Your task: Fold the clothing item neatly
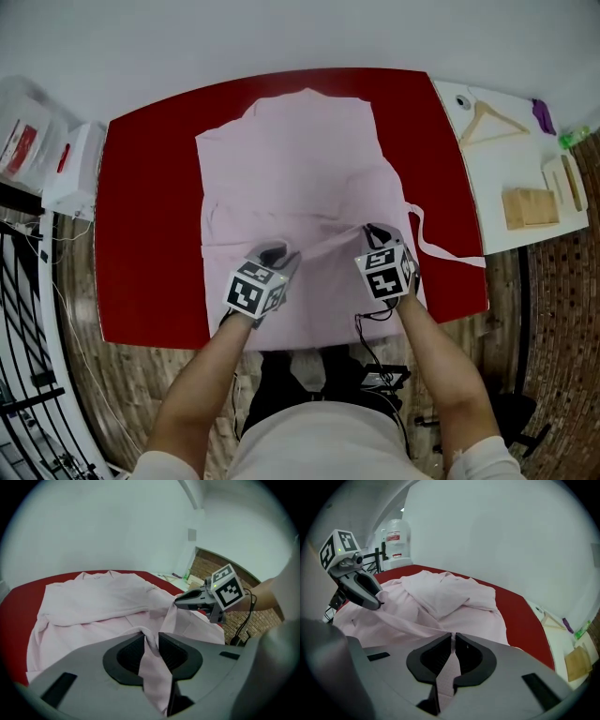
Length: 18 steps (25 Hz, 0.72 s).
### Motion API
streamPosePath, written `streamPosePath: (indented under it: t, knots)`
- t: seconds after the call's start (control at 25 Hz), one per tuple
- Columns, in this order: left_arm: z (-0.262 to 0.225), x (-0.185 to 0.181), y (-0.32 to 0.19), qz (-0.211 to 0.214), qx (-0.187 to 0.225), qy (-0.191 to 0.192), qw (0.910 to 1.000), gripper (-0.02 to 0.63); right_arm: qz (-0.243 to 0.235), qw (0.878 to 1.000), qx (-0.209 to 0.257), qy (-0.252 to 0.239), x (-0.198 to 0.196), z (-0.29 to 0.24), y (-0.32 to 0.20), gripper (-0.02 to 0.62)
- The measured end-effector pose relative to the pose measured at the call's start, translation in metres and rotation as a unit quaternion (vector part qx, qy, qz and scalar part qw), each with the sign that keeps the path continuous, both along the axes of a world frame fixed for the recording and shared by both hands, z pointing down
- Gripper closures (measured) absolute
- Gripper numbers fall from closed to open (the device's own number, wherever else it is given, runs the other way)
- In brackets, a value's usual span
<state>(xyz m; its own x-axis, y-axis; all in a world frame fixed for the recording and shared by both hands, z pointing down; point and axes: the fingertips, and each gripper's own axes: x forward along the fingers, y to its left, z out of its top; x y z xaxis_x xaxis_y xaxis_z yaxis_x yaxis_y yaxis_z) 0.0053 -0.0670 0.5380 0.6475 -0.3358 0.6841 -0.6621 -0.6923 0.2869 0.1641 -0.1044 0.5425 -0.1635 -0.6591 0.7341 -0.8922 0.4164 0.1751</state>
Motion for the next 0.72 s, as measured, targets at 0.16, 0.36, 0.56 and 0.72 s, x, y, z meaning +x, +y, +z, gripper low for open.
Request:
streamPosePath:
  t: [0.16, 0.36, 0.56, 0.72]
  knots:
    - [0.007, 0.004, 0.009, 0.016, -0.028, 0.003, 0.9995, 0.469, 0.023, 1.000, -0.011, 0.010, 0.015, 0.012, -0.002, 0.560]
    - [0.010, -0.003, 0.016, 0.020, -0.045, 0.005, 0.9988, 0.448, 0.037, 0.999, -0.021, 0.014, 0.027, 0.021, -0.004, 0.558]
    - [0.003, -0.003, 0.013, 0.012, -0.024, 0.008, 0.9996, 0.448, 0.040, 0.999, -0.015, 0.005, 0.031, 0.020, -0.003, 0.532]
    - [-0.019, 0.005, 0.002, 0.008, 0.027, 0.021, 0.9994, 0.448, 0.042, 0.999, 0.007, -0.008, 0.034, 0.008, -0.001, 0.503]
